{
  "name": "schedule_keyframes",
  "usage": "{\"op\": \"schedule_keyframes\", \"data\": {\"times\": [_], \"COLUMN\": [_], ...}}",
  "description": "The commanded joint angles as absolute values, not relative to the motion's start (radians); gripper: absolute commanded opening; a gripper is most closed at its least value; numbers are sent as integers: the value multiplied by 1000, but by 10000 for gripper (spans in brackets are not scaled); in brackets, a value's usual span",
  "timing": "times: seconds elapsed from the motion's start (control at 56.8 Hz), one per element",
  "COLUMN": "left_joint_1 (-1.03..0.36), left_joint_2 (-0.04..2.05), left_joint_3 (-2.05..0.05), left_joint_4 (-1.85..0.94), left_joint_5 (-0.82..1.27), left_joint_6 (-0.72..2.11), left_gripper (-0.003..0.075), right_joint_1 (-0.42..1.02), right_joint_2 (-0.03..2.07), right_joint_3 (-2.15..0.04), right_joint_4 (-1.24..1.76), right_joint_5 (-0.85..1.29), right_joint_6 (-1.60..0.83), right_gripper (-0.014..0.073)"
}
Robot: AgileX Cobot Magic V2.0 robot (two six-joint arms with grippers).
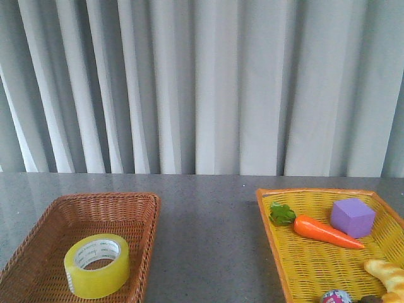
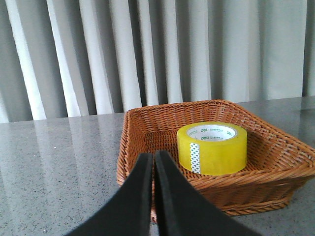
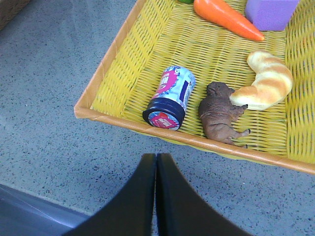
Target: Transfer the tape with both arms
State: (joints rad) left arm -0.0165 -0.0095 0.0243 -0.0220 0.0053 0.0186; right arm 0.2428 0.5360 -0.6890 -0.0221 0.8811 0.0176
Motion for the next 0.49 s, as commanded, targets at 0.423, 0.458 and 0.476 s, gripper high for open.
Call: {"op": "schedule_keyframes", "data": {"times": [0.423,0.458,0.476], "left_joint_1": [-16,-16,-16], "left_joint_2": [-27,-27,-27], "left_joint_3": [17,17,17], "left_joint_4": [-32,-32,-32], "left_joint_5": [-63,-63,-63], "left_joint_6": [11,11,11], "left_gripper": [-6,-6,-6], "right_joint_1": [144,117,102], "right_joint_2": [360,333,320], "right_joint_3": [-713,-713,-713], "right_joint_4": [-25,-25,-25], "right_joint_5": [809,795,789], "right_joint_6": [16,16,16], "right_gripper": [-7,-7,-7]}}
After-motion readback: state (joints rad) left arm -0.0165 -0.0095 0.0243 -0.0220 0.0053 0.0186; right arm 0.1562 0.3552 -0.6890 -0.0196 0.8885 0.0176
